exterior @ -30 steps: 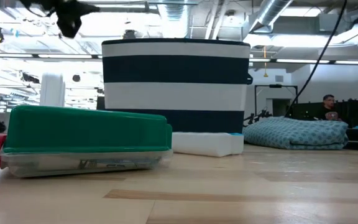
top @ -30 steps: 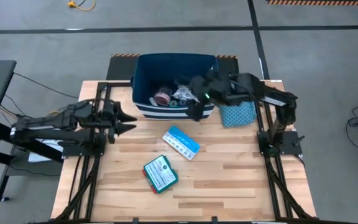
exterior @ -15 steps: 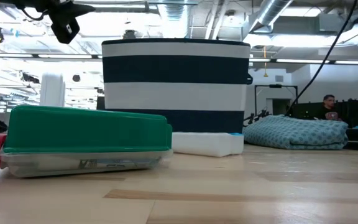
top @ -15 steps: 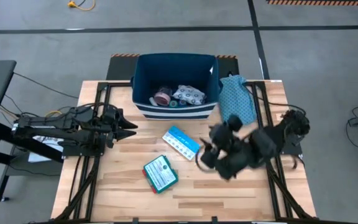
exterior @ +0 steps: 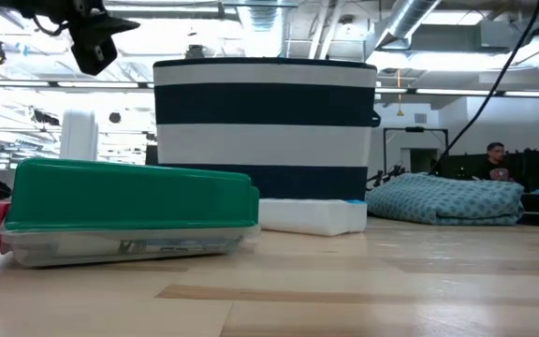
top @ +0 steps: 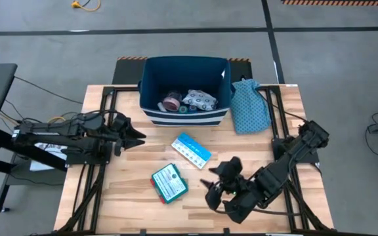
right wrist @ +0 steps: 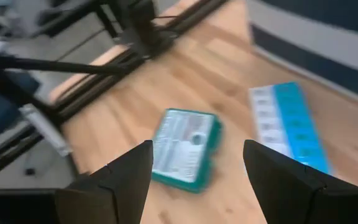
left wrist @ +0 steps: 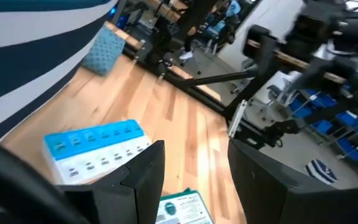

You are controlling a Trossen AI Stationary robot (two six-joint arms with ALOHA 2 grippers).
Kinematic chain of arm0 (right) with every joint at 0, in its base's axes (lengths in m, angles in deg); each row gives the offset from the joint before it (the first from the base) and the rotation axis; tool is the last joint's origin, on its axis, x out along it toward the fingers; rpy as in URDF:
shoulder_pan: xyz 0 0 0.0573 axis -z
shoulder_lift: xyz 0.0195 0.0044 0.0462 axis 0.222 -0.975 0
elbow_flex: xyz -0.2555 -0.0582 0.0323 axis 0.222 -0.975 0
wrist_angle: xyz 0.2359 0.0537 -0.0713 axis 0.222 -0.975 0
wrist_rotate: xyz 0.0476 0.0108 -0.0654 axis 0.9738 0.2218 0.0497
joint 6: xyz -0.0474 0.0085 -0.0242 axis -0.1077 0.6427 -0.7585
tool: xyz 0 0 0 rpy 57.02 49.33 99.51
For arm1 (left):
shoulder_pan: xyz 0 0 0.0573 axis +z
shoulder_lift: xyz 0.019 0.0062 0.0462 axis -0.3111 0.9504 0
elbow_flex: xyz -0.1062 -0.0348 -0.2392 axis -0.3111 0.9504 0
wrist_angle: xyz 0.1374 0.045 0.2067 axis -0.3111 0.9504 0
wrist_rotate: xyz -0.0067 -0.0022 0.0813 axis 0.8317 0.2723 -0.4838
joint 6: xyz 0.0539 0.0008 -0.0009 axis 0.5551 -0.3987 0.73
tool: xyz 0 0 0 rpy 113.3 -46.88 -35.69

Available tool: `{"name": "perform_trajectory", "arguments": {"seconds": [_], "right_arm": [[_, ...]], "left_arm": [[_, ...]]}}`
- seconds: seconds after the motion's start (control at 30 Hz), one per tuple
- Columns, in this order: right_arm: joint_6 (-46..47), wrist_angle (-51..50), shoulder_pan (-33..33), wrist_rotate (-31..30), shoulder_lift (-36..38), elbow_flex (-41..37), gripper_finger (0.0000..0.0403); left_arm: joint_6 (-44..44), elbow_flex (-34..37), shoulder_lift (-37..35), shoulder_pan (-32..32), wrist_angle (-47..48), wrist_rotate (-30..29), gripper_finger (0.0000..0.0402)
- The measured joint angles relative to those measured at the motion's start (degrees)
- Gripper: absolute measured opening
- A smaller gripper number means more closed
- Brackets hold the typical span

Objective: Pick & place medical supplies in basket/bin
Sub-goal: Put the green emergency kit into the bin

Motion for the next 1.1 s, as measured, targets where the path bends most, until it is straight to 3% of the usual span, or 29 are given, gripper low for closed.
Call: {"name": "perform_trajectory", "arguments": {"seconds": [0.2,0.5,0.73,1.1], "right_arm": [[-7.8,11.9,0.7,2.3,0.0,-1.6,0.0245],[-4.4,13.6,5.4,3.0,-0.8,-1.6,0.0245],[1.5,12.9,10.0,8.8,-6.0,-1.7,0.0245],[1.5,22.9,13.2,17.7,-17.8,-1.7,0.0245]], "left_arm": [[0.0,0.0,1.0,0.0,4.5,0.9,0.0167],[2.8,0.0,1.2,-1.0,16.9,9.5,0.0167],[1.5,0.0,1.3,-5.9,20.3,9.8,0.0167],[0.2,0.0,1.2,-11.8,17.8,7.6,0.0167]]}}
